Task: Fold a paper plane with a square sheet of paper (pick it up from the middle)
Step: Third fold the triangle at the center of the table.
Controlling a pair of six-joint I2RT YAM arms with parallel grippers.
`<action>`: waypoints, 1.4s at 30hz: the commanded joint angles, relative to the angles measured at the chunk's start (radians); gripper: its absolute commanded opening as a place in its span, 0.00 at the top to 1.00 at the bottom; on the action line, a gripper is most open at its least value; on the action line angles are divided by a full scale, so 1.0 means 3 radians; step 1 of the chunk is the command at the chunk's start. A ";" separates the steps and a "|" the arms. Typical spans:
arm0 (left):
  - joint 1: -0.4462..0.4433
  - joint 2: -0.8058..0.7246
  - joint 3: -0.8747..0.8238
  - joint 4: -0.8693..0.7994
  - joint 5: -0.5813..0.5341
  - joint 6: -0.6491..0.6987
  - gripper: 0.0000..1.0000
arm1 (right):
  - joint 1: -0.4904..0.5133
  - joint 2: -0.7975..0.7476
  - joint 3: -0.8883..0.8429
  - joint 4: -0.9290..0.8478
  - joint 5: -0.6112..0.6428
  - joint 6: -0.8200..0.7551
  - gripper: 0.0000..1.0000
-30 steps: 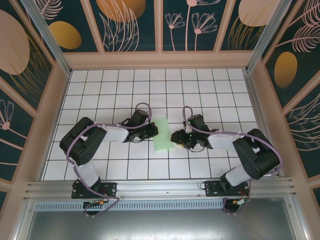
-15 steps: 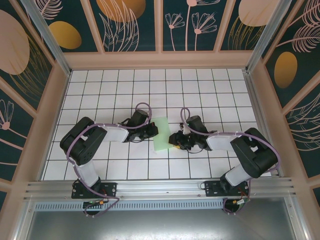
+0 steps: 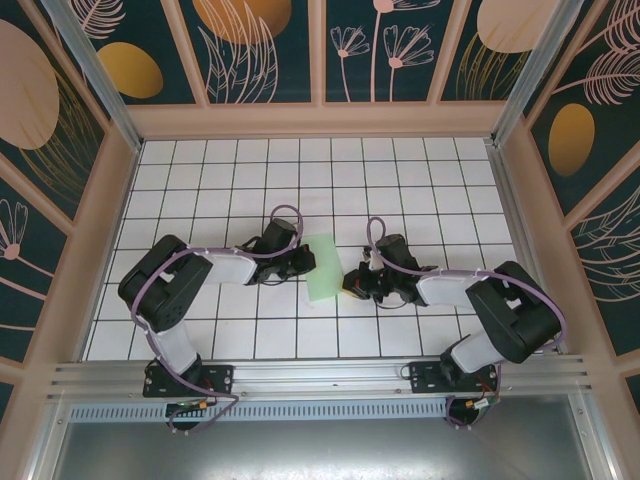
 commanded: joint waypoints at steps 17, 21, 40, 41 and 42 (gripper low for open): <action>0.0006 0.0317 0.0725 -0.0856 -0.0656 0.0195 0.99 | 0.0034 0.0038 0.0109 0.0102 0.0068 0.0189 1.00; 0.0010 0.0400 0.0708 -0.0809 -0.0577 0.0175 1.00 | 0.0066 0.0082 0.0209 0.0122 0.0051 0.0148 1.00; 0.0006 0.0428 0.0545 -0.0699 -0.0461 0.0197 1.00 | 0.0267 0.0760 0.0793 0.0288 0.0158 0.0023 1.00; 0.0005 0.0421 0.0541 -0.0695 -0.0461 0.0204 1.00 | 0.0272 0.0789 0.0800 0.0314 0.0162 0.0036 1.00; 0.0008 0.0423 0.0541 -0.0690 -0.0461 0.0200 1.00 | 0.0269 0.0813 0.0801 0.0331 0.0174 0.0048 1.00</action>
